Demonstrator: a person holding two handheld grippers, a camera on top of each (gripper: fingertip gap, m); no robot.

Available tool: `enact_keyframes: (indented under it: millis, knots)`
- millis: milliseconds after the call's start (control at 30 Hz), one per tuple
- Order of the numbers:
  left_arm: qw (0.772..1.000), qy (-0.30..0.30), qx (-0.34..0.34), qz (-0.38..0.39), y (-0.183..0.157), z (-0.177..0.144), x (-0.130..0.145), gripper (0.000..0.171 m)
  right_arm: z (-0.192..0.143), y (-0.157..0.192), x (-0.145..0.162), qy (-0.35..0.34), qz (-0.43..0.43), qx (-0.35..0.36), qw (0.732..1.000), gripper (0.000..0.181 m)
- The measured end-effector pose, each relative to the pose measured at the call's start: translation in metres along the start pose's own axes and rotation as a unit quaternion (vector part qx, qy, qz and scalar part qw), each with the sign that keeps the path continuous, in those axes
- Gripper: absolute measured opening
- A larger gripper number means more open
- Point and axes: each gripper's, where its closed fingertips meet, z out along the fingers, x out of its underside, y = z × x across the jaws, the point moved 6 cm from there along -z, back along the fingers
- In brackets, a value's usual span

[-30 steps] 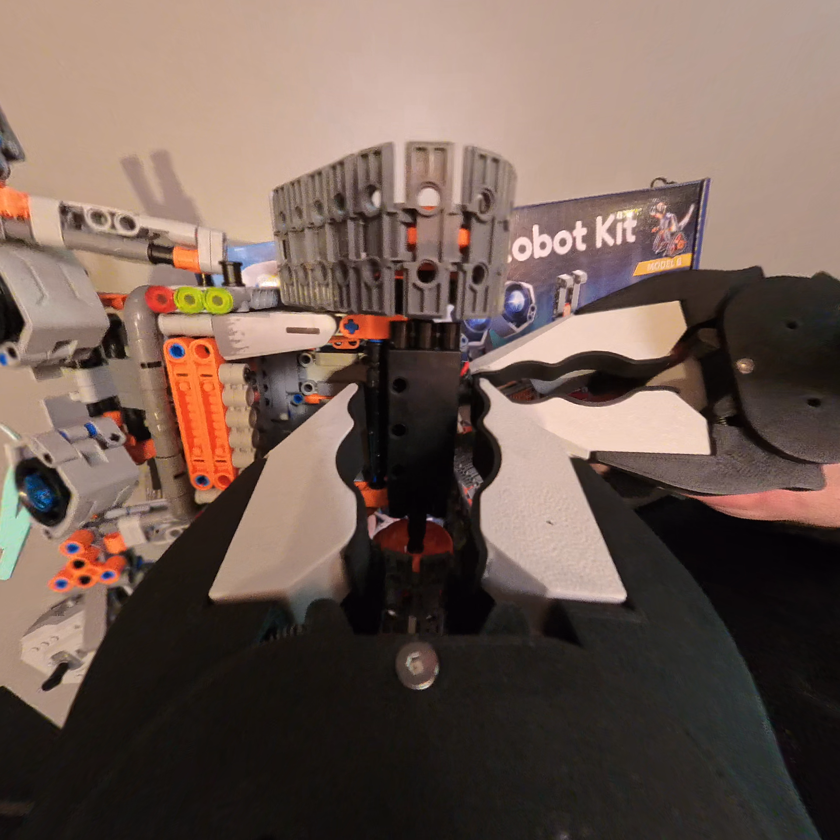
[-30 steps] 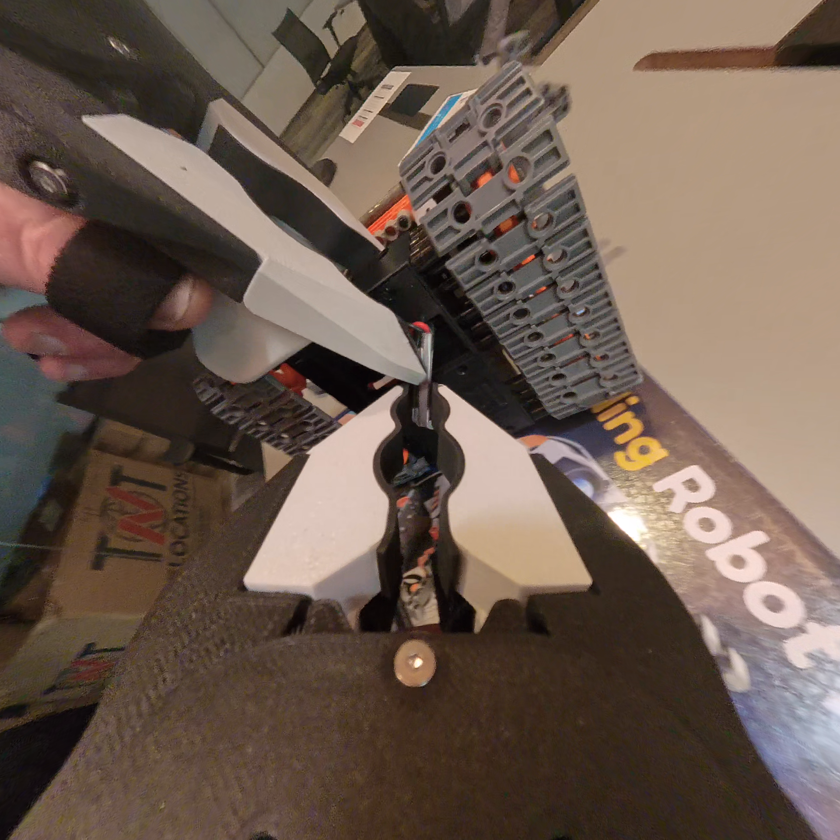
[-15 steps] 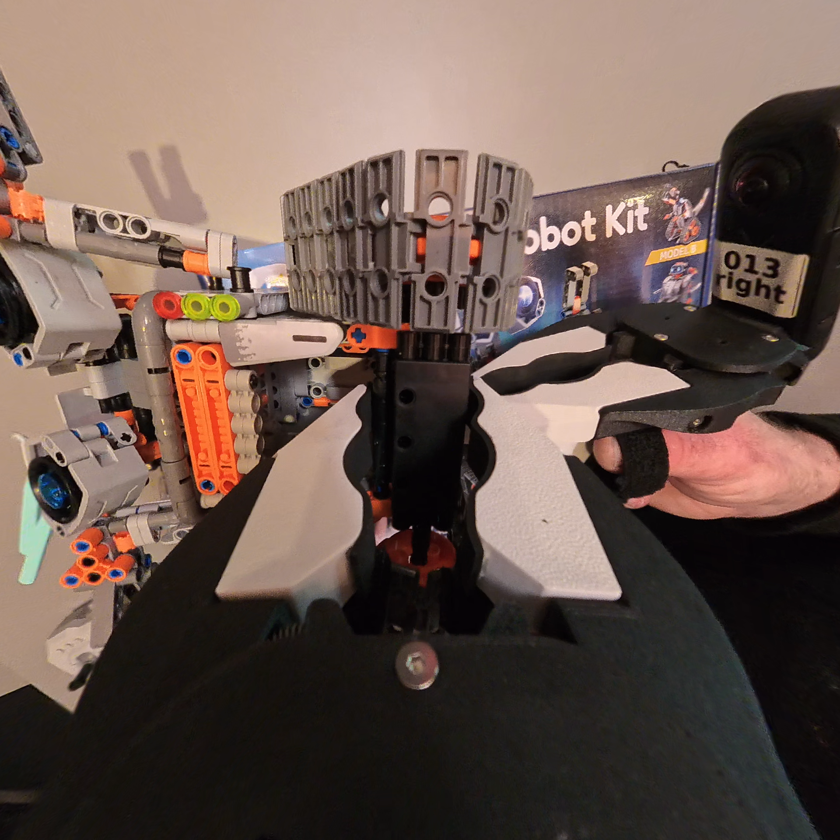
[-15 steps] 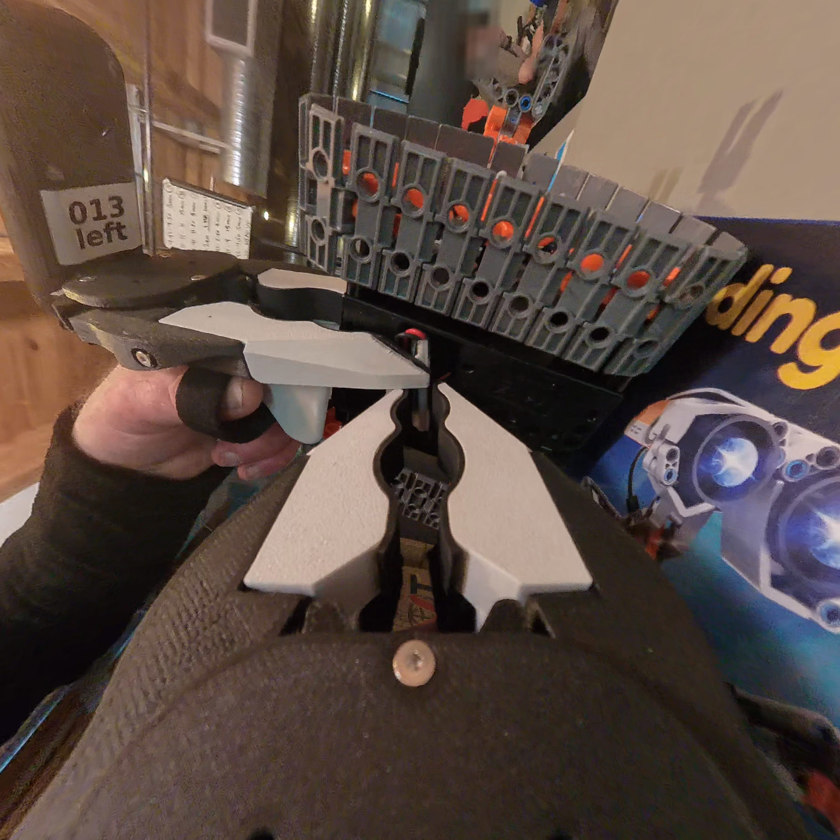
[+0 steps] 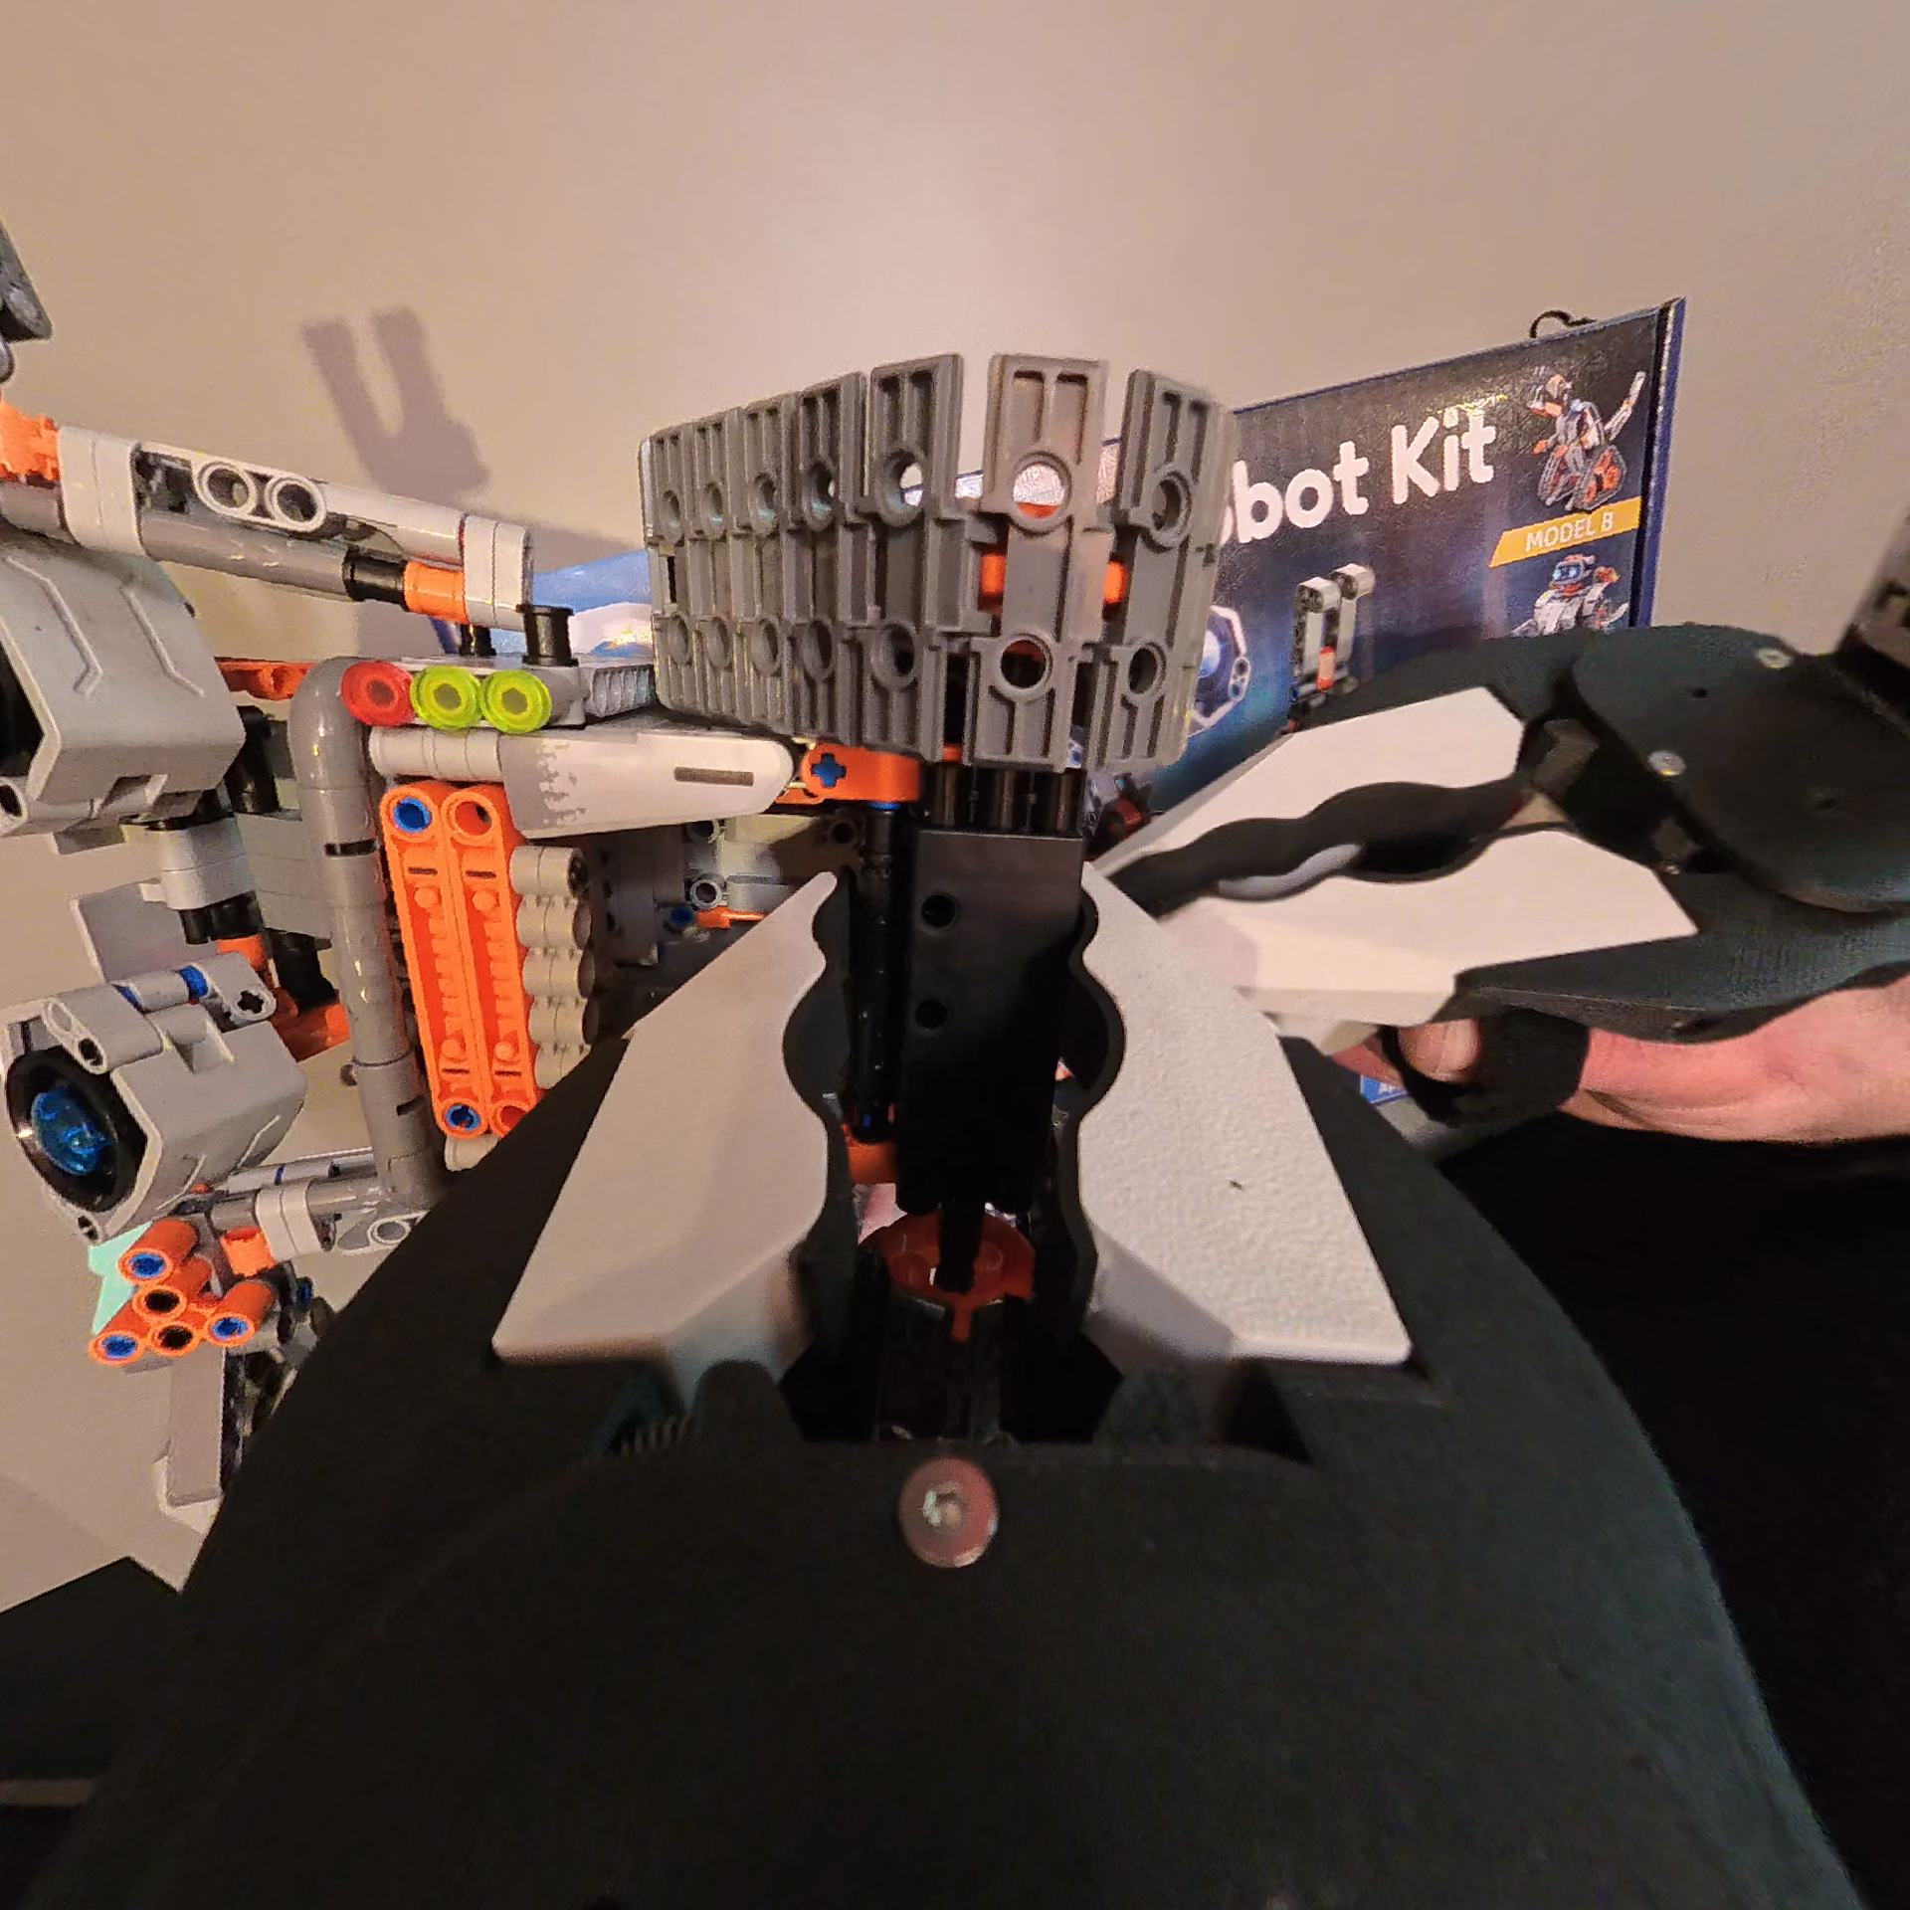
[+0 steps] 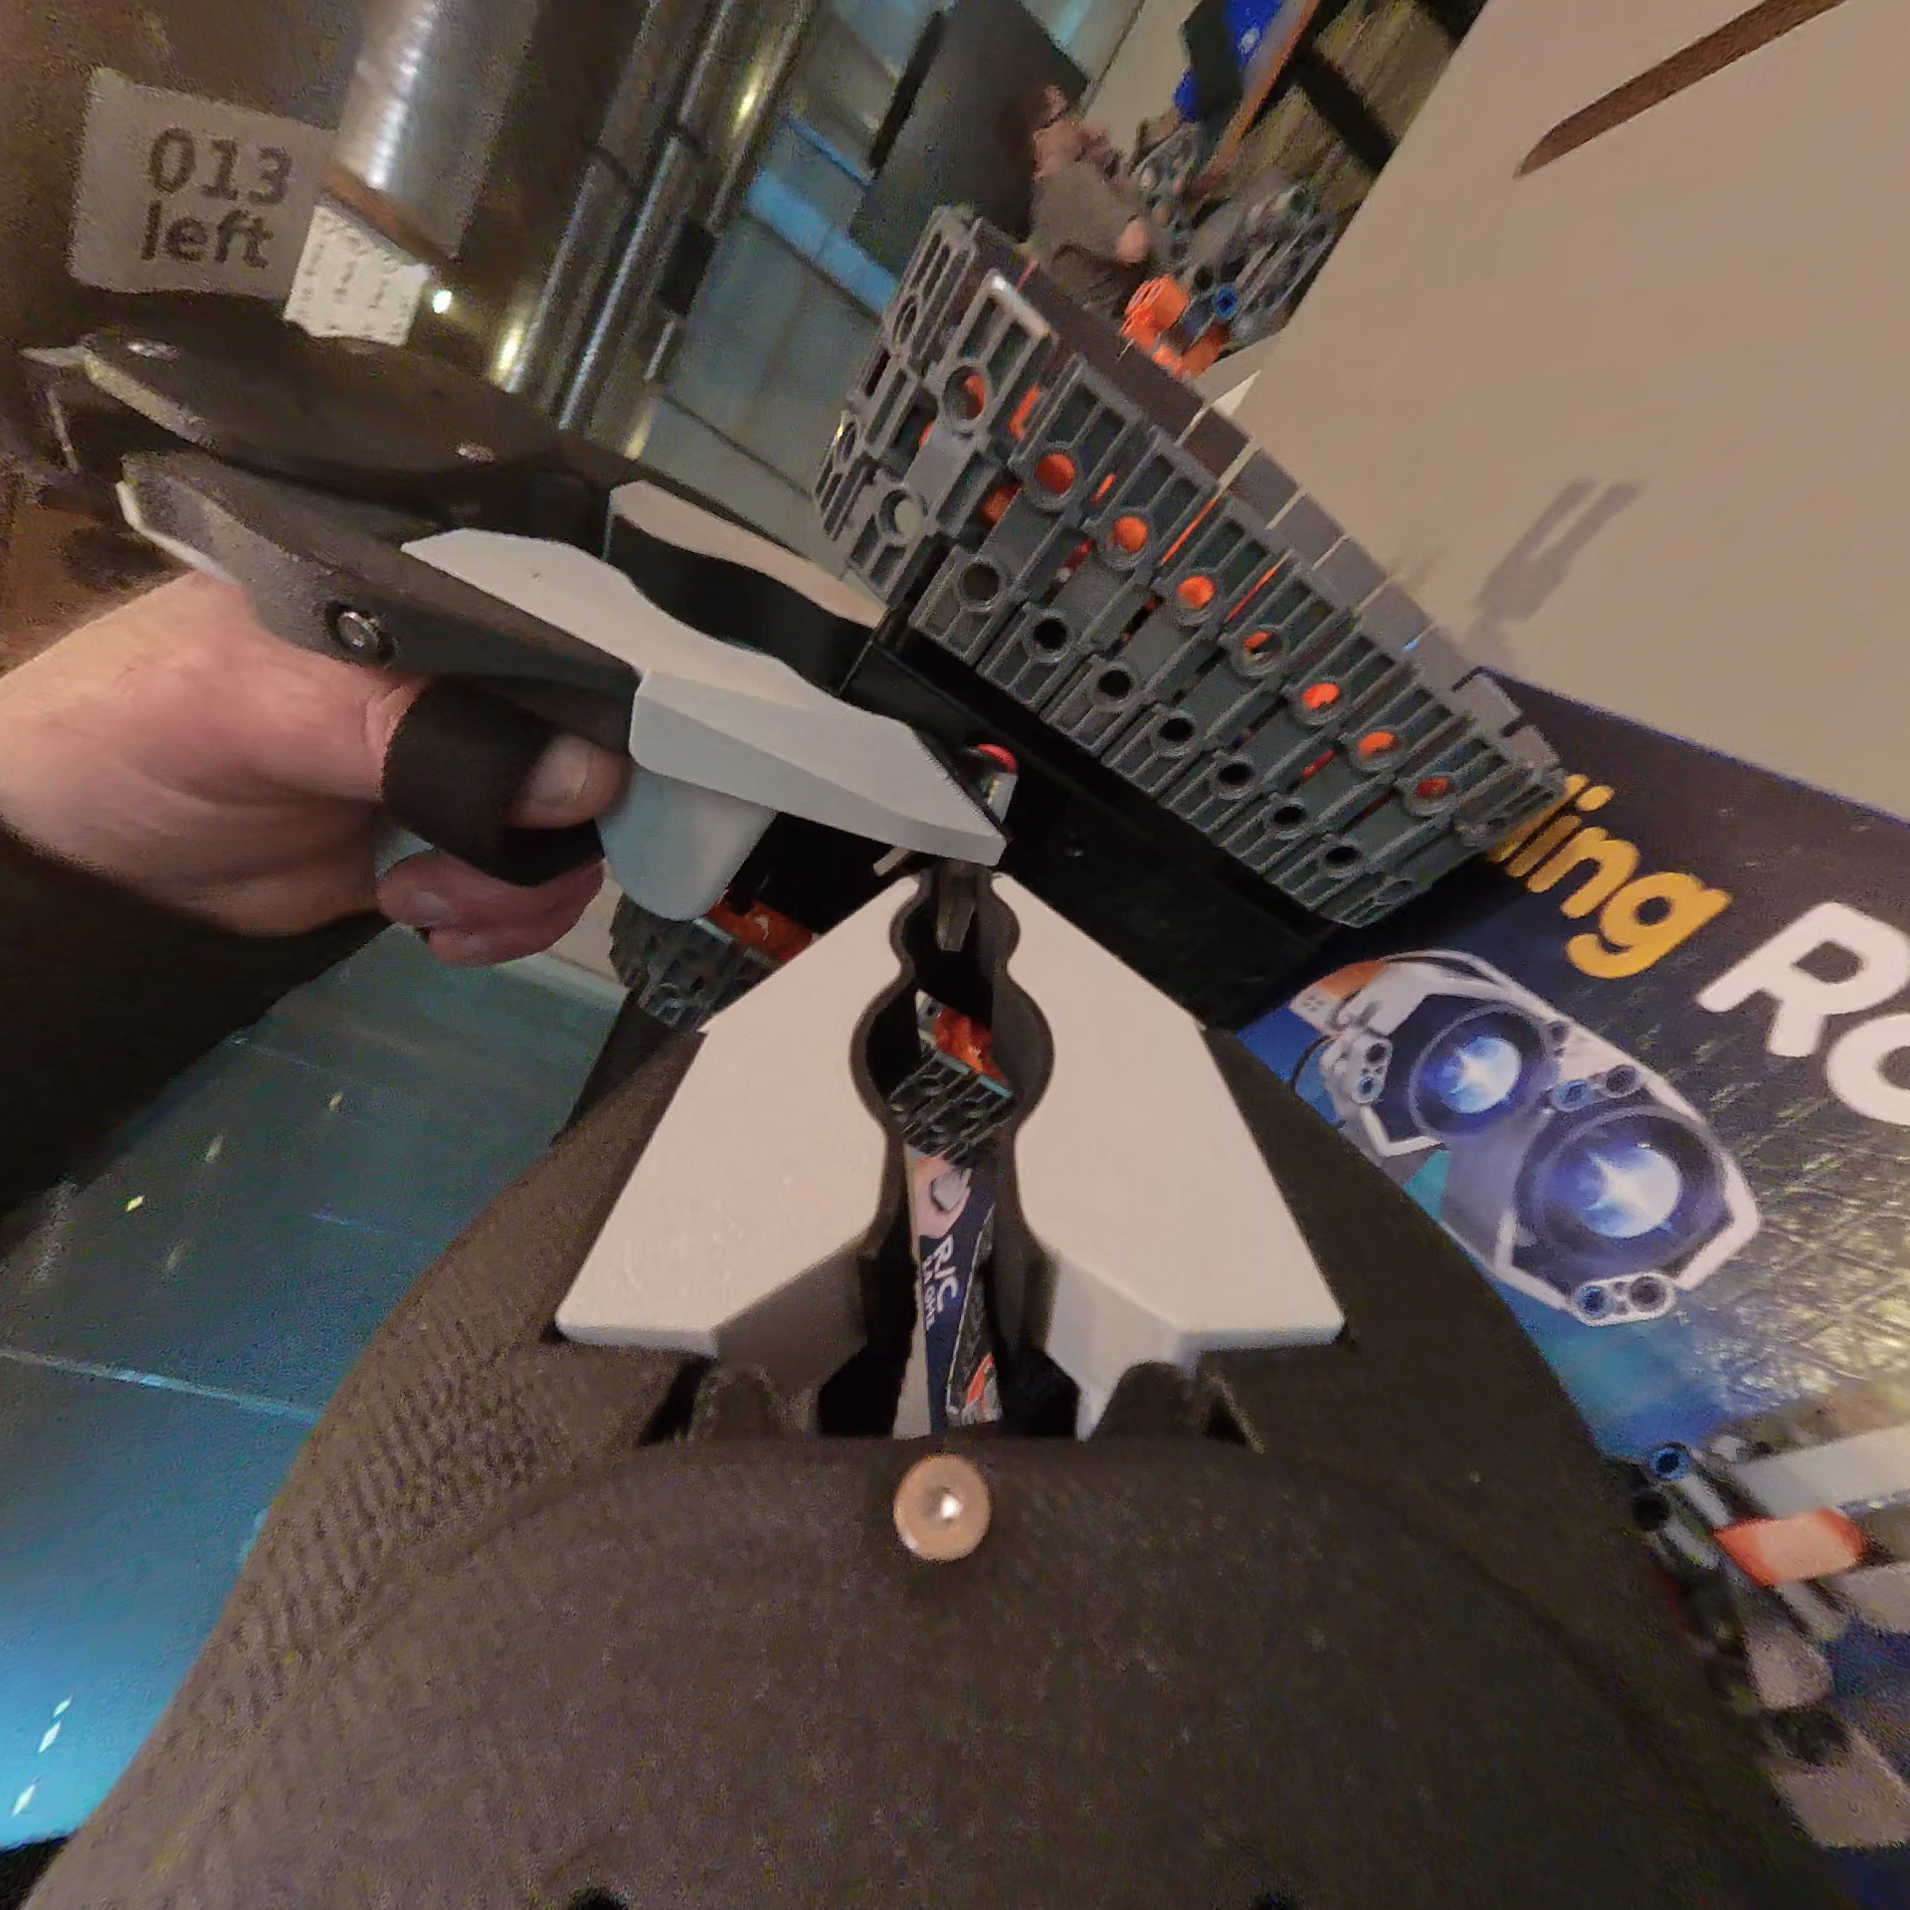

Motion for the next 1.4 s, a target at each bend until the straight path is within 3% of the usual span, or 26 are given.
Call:
enact_keyframes:
  millis: [200, 600, 967, 1100, 1233, 1400]
  knots:
    - [1.000, -0.007, 0.003, -0.014, 0.001, 0.000, -0.001, 0.035, 0.000, -0.003, 0.001, 0.021, -0.030, 0.034, 0.999, 0.001]
    - [0.999, -0.004, 0.025, -0.029, 0.001, 0.003, -0.002, 0.040, 0.006, 0.000, 0.001, 0.035, 0.038, -0.026, 0.998, 0.000]
    - [1.000, 0.001, 0.003, 0.005, -0.001, 0.003, -0.001, 0.037, 0.003, 0.006, 0.005, 0.052, 0.007, -0.048, 0.997, 0.000]
    - [1.000, 0.005, 0.000, 0.009, -0.002, 0.004, -0.001, 0.035, -0.016, -0.002, 0.004, 0.044, -0.035, 0.024, 0.998, 0.000]
    - [1.000, 0.007, -0.001, 0.011, -0.002, 0.004, -0.001, 0.036, -0.017, -0.002, 0.002, 0.041, -0.065, 0.046, 0.996, 0.000]
    - [1.000, 0.009, 0.000, 0.008, -0.003, 0.005, -0.002, 0.036, -0.017, 0.001, 0.000, 0.042, -0.196, 0.143, 0.969, 0.021]
